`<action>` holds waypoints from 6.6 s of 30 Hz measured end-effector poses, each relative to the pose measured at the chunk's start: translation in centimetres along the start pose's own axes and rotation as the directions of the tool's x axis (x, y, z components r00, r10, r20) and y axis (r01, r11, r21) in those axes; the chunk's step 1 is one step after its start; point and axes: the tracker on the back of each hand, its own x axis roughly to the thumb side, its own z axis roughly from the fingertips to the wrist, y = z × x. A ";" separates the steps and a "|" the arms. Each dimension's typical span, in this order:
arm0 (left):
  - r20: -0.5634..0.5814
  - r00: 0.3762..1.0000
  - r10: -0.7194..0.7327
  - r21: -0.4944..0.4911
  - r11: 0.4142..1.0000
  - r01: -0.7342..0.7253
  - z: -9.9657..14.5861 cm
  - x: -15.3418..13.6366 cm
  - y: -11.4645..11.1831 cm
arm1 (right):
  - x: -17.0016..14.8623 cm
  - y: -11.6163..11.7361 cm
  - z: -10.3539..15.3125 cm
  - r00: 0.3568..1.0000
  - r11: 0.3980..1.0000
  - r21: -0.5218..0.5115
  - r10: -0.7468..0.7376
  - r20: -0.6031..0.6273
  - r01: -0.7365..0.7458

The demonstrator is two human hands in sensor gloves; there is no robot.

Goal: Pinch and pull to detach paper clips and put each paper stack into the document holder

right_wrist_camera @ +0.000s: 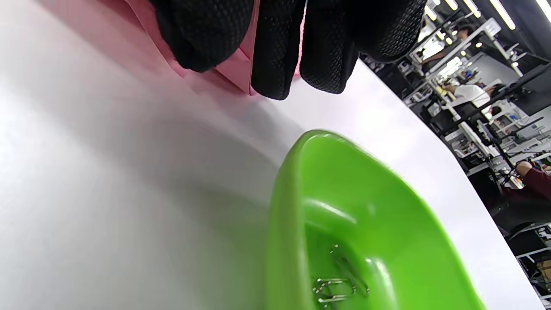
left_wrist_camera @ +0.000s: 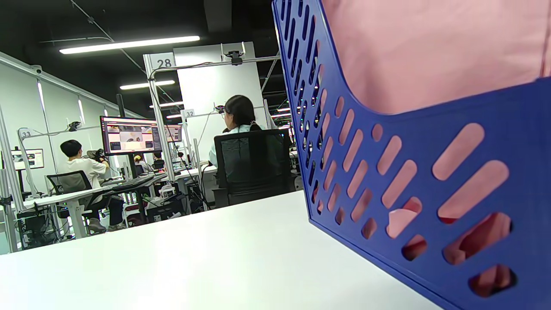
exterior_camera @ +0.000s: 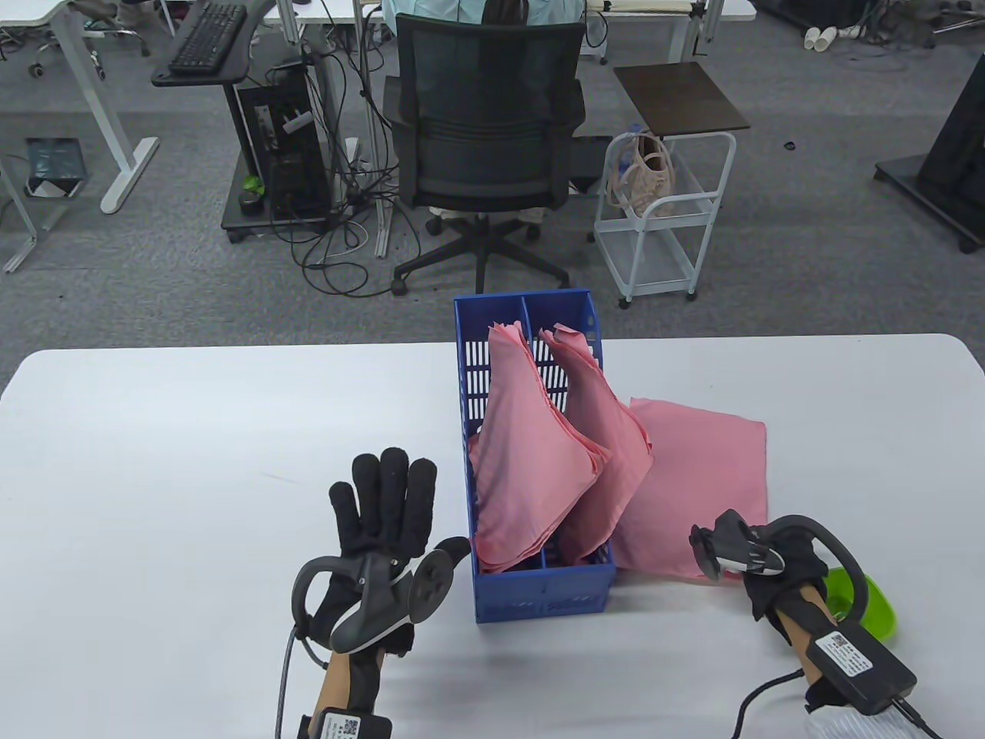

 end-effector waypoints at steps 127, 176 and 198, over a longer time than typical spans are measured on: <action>0.328 0.750 0.575 -0.002 0.794 -0.608 2.5 2.6 6.9 | -12.3 0.2 12.5 0.750 0.694 -0.375 -0.662 0.005 0.615; 0.372 0.706 0.603 -0.011 0.763 -0.646 2.6 2.1 6.8 | -1.7 -9.6 16.5 -0.016 0.301 0.199 -0.517 0.856 0.933; 0.002 0.999 0.048 0.023 0.999 -0.048 1.5 -0.1 0.3 | -14.3 -3.1 21.1 0.312 0.141 -0.310 -0.721 0.618 0.940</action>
